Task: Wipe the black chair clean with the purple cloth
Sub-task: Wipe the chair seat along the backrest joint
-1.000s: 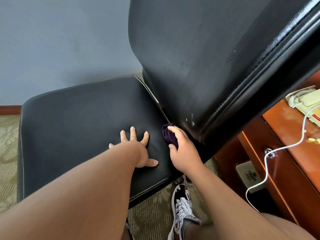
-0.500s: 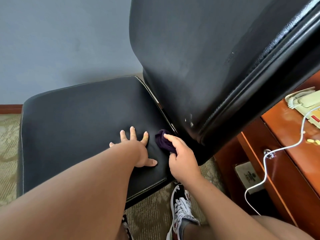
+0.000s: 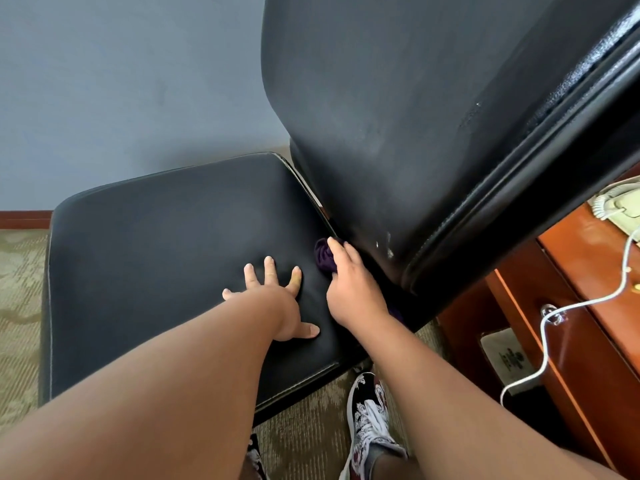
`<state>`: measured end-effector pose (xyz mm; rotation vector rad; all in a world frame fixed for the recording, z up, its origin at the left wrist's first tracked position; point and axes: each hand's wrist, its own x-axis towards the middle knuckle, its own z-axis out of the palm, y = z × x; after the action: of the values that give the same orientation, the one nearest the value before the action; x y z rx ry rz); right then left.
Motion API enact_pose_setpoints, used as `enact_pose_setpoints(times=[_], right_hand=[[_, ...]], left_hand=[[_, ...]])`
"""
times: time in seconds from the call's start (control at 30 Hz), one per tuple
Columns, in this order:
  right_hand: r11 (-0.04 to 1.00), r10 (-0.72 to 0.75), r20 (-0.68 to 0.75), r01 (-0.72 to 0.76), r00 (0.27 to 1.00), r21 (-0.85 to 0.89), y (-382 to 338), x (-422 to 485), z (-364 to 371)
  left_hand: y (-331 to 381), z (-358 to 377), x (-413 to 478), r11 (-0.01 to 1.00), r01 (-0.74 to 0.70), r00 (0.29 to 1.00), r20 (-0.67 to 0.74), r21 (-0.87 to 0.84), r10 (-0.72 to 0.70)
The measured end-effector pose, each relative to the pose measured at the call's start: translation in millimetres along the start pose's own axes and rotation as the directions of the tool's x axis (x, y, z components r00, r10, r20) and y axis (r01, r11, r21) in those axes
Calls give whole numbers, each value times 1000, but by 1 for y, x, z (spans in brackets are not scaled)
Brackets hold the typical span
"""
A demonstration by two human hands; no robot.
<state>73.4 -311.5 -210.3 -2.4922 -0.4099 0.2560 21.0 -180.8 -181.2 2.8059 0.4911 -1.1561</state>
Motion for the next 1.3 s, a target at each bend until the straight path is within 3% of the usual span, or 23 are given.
enact_pose_setpoints(times=[0.27,0.5,0.97,1.3], right_hand=[[973,50,38,-41,998,-226,14,-63,-7],[980,82,41,-73,996,-187,4,-80,-3],[998,-26,139,18,990,62,-10,27,-2],[991,-51,135,67,990,-115,3,-2,-7]], left_hand=[[-3,2,4,1000,1,1000,16,19,-1],[-3,2,3,1000,-2,1000,6,5,2],[-2,-4,-8,999,-39,999,6,-22,39],[2,-1,2,1000,-4,1000,15,-7,4]])
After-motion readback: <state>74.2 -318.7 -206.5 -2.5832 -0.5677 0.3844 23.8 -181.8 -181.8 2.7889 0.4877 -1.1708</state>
